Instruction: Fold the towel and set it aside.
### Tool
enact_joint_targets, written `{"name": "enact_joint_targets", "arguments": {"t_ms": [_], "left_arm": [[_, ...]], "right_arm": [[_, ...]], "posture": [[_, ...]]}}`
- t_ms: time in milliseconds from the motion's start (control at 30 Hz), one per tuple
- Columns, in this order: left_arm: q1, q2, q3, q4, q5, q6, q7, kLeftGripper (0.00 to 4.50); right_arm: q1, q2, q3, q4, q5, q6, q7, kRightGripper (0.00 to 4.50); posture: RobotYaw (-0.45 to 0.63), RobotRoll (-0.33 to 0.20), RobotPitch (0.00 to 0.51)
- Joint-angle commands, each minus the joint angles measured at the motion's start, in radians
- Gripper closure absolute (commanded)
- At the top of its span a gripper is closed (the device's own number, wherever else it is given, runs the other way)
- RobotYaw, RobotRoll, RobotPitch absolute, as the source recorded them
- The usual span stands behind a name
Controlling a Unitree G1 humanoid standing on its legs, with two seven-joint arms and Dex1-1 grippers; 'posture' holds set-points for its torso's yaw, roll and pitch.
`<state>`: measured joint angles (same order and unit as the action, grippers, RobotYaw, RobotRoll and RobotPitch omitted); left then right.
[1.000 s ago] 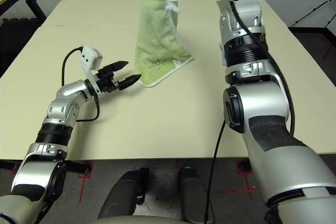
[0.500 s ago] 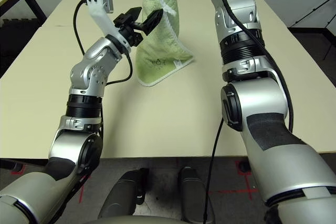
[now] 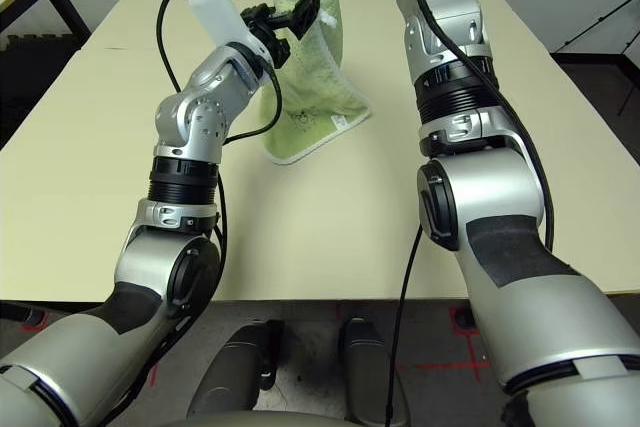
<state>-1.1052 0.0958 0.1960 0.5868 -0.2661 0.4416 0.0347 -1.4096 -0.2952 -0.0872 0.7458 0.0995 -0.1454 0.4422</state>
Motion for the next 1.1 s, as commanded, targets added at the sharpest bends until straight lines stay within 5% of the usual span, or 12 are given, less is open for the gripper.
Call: {"name": "enact_joint_targets", "arguments": {"t_ms": [33,267,467,767,967,1100], "left_arm": [[0.023,0.059,0.002,0.031,0.028,-0.016,-0.031,0.00],[0.068,0.181,-0.052,-0.032,0.042,0.009,-0.210,0.00],[0.132,0.273,-0.184,-0.146,0.020,0.066,-0.564,0.00],[0.069,0.362,-0.316,0.092,0.156,-0.210,-0.846,0.00],[-0.047,0.346,-0.327,0.323,0.292,-0.354,-0.655,0.00],[-0.076,0.295,-0.217,0.365,0.237,-0.347,-0.480,0.00]], "right_arm": [[0.011,-0.023,-0.013,-0.034,0.004,0.009,-0.011,4.43],[0.035,-0.066,-0.019,-0.028,-0.002,0.015,-0.018,4.43],[0.041,-0.062,-0.013,-0.027,0.001,0.018,-0.020,4.43],[0.038,-0.065,-0.013,-0.027,0.002,0.015,-0.016,4.43],[0.041,-0.082,-0.015,-0.037,0.000,0.022,-0.016,4.43],[0.055,-0.084,-0.014,-0.049,0.003,0.030,-0.019,4.43]], "posture": [[0.09,0.000,0.098],[0.09,0.000,0.097],[0.10,0.000,0.097],[0.09,0.000,0.102],[0.08,0.000,0.104],[0.08,0.000,0.106]]}}
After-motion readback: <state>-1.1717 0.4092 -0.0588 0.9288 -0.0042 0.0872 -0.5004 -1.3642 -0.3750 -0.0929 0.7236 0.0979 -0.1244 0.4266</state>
